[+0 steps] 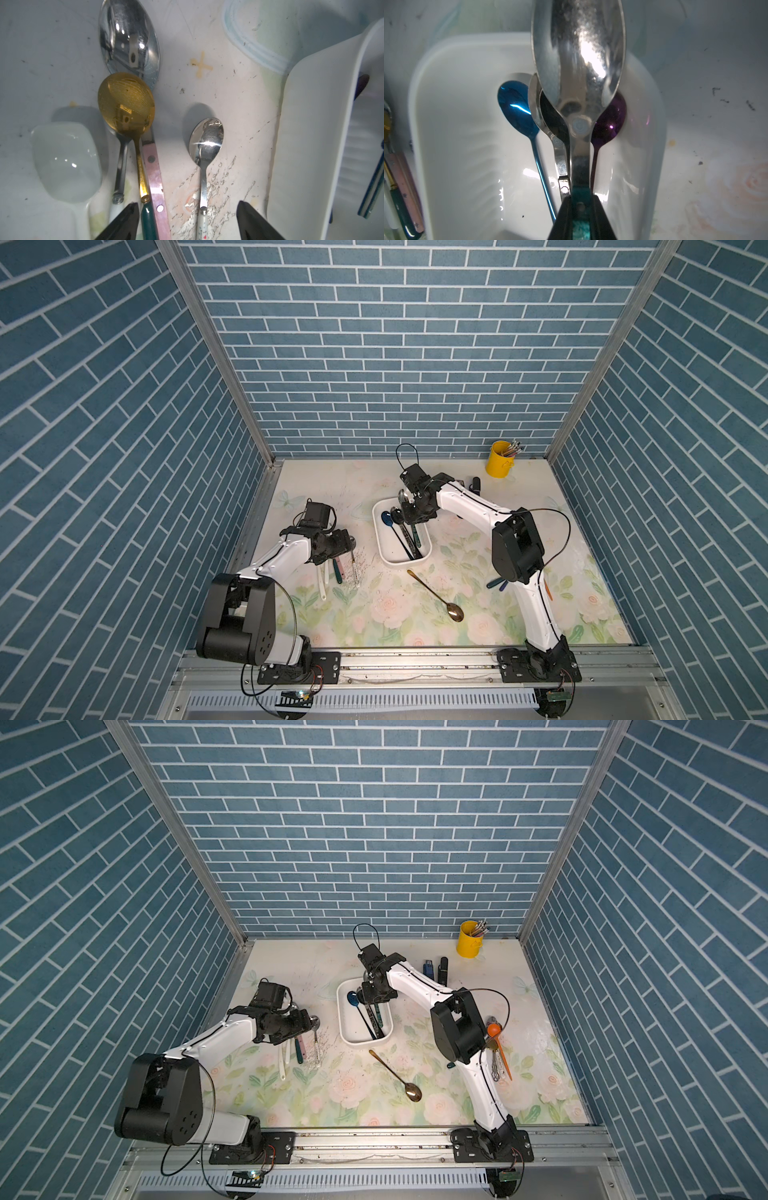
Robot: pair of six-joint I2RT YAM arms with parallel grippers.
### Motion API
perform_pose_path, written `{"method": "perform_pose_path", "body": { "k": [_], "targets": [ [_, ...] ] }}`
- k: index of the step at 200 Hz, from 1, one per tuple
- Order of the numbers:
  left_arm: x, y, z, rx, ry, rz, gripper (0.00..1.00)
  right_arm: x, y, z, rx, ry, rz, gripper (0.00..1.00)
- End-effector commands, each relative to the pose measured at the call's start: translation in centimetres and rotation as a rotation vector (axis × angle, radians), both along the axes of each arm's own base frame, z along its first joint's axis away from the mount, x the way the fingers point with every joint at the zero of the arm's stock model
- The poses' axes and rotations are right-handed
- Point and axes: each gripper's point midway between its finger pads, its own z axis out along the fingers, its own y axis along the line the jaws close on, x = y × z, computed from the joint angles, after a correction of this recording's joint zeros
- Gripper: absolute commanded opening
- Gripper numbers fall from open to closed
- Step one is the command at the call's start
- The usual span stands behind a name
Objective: Put the spoon into the storage box
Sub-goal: Place the spoon in the storage box.
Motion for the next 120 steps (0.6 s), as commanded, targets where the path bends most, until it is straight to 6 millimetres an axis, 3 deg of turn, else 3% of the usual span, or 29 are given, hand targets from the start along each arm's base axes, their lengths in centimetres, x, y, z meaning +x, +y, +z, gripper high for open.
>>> {"method": "perform_pose_path", "body": {
  "k": [1, 59, 120],
  "targets": [
    [0.0, 0.3, -0.2, 0.007, 0.008, 0.004, 0.80, -1.4, 0.0, -1.2, -0.031, 0.033, 0.046, 0.08],
    [0.0, 0.4, -0.1, 0.021, 0.012, 0.001, 0.79, -2.8, -0.8, -4.0, -0.081, 0.102, 0.052, 0.09],
    [0.1, 0.5, 0.1, 0.031, 0.009, -0.005, 0.79, -3.6, -0.7, -4.8, -0.074, 0.141, 0.057, 0.10]
  ]
}}
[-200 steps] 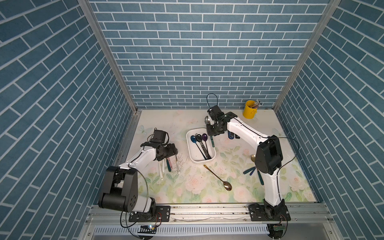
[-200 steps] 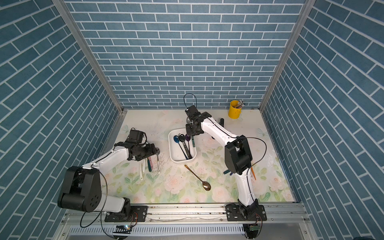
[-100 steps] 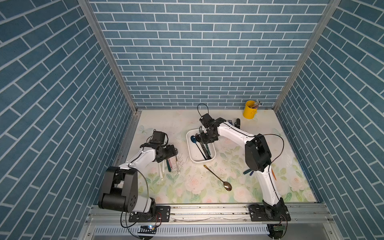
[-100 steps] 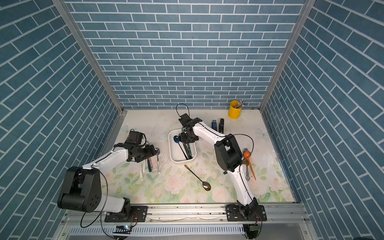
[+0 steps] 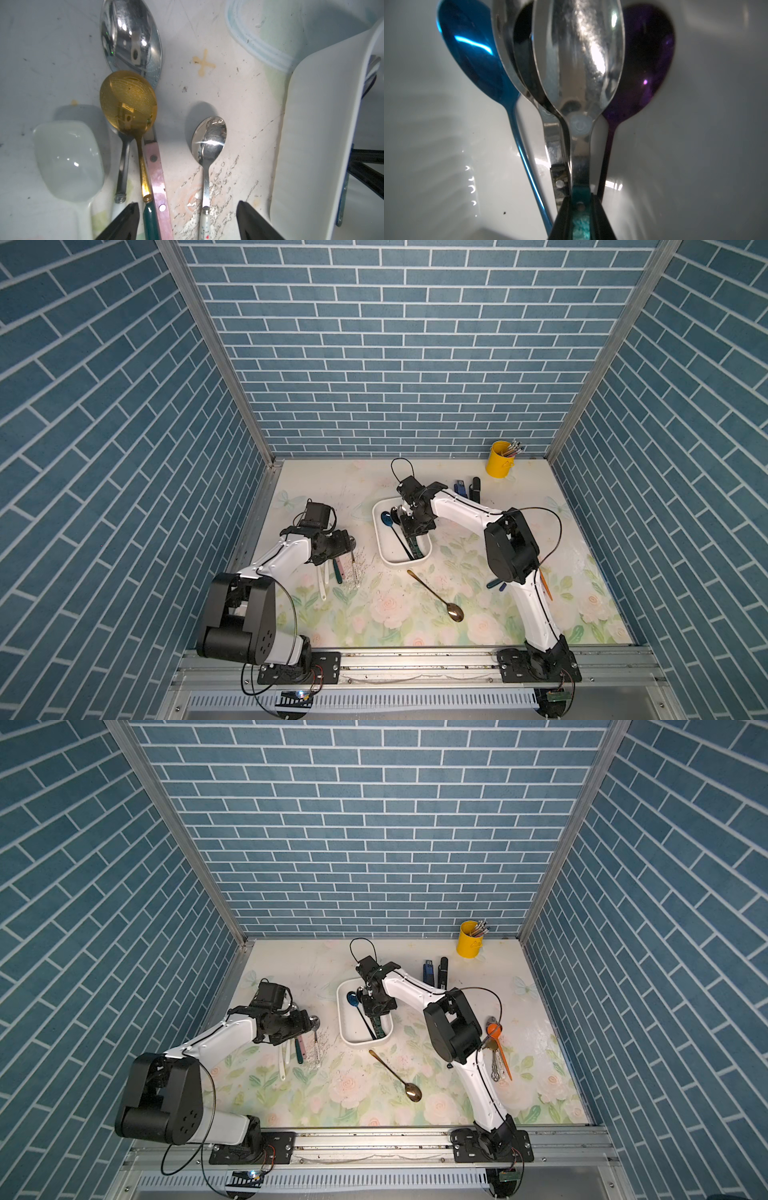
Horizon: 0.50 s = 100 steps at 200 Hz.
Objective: Put the spoon into the storage box
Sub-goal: Place the spoon in the storage box.
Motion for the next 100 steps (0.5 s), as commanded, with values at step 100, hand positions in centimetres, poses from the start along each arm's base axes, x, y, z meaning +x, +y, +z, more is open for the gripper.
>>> {"method": "perform_pose_path", "body": {
  "k": [100],
  "targets": [
    [2.8, -1.8, 3.9, 0.096, -0.127, -0.132, 0.79, 1.9, 0.2, 7.0, 0.044, -0.119, -0.043, 0.38]
  ]
}}
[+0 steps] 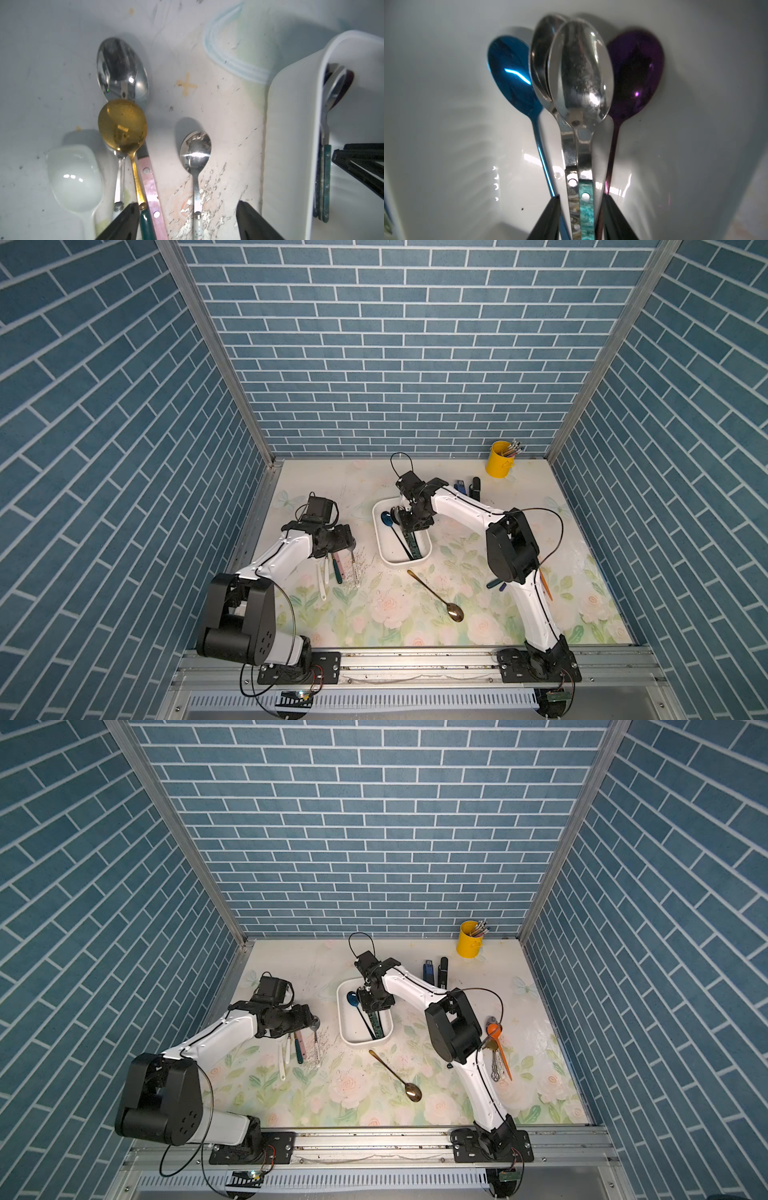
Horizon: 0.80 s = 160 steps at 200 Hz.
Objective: Put the spoon into the storage box
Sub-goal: Place the spoon in the storage box, then pick up the spoon from the center of the board.
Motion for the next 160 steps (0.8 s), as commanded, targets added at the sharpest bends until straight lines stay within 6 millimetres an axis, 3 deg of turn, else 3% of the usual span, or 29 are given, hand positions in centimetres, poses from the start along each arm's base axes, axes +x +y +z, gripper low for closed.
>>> {"method": "perform_pose_path", "body": {
  "k": [1, 5, 24, 46, 79, 112, 140, 160],
  "targets": [
    [0.8, -0.9, 1.4, 0.048, -0.045, -0.065, 0.79, 0.7, -0.9, 4.3, 0.000, -0.067, -0.048, 0.38],
    [0.9, -1.1, 1.5, 0.051, -0.049, -0.075, 0.79, 0.7, -1.1, 5.9, 0.016, -0.091, -0.052, 0.38],
    [1.4, -2.3, 2.1, 0.065, -0.071, -0.121, 0.79, 1.1, -2.4, 7.5, 0.018, -0.115, -0.079, 0.39],
    [1.6, -3.9, 2.7, 0.083, -0.095, -0.181, 0.79, 1.3, -5.0, 8.5, -0.009, -0.135, -0.121, 0.39],
    [1.7, -5.8, 3.1, 0.106, -0.122, -0.255, 0.79, 0.6, -10.6, 9.2, -0.061, -0.144, -0.205, 0.39],
    [1.9, -7.0, 3.2, 0.135, -0.132, -0.306, 0.79, -1.4, -17.0, 8.1, -0.093, -0.116, -0.320, 0.39],
    [2.3, -7.3, 3.0, 0.143, -0.130, -0.322, 0.79, -4.0, -22.8, 5.3, -0.161, -0.054, -0.419, 0.40],
    [2.3, -7.5, 2.8, 0.144, -0.125, -0.333, 0.79, -6.0, -25.9, 3.2, -0.206, 0.001, -0.496, 0.40]
  ]
}}
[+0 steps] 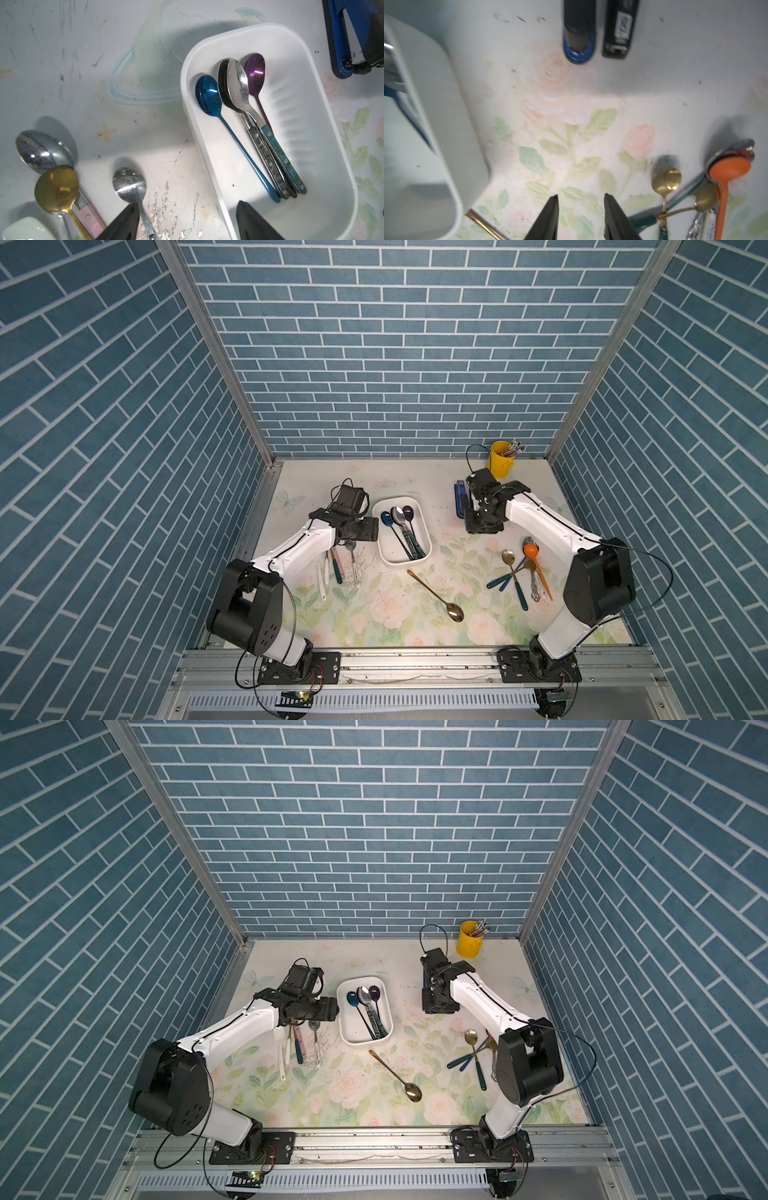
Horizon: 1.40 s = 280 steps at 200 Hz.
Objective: Put the spoon into the storage box
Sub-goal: Pick up the spoon from the center of the board.
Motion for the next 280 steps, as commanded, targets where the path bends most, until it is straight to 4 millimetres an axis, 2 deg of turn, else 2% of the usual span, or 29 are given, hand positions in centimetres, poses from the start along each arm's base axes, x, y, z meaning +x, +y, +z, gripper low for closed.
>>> {"method": "perform_pose_path", "body": {
  "k": [1, 43, 75, 158, 217, 280],
  "targets": [
    [0.2, -0.1, 0.0, 0.028, 0.000, -0.023, 0.79, -1.8, -3.2, -1.5, -0.037, 0.032, -0.112, 0.40],
    [0.1, -0.1, -0.3, 0.031, 0.003, -0.027, 0.79, -5.2, -6.5, -4.3, -0.015, 0.096, -0.316, 0.40],
    [0.0, -0.2, -0.7, 0.019, 0.013, -0.025, 0.79, -5.9, -7.9, -5.0, 0.067, 0.075, -0.447, 0.41],
    [-0.6, 0.0, -1.9, 0.025, 0.034, -0.020, 0.79, -7.8, -8.8, -7.6, 0.099, 0.137, -0.534, 0.40],
    [-0.8, 0.0, -2.5, 0.027, 0.048, -0.017, 0.79, -7.3, -9.0, -8.7, 0.110, 0.138, -0.553, 0.40],
    [-1.0, 0.2, -2.8, 0.023, 0.055, -0.007, 0.79, -8.0, -8.7, -10.0, 0.122, 0.170, -0.552, 0.36]
  ]
}}
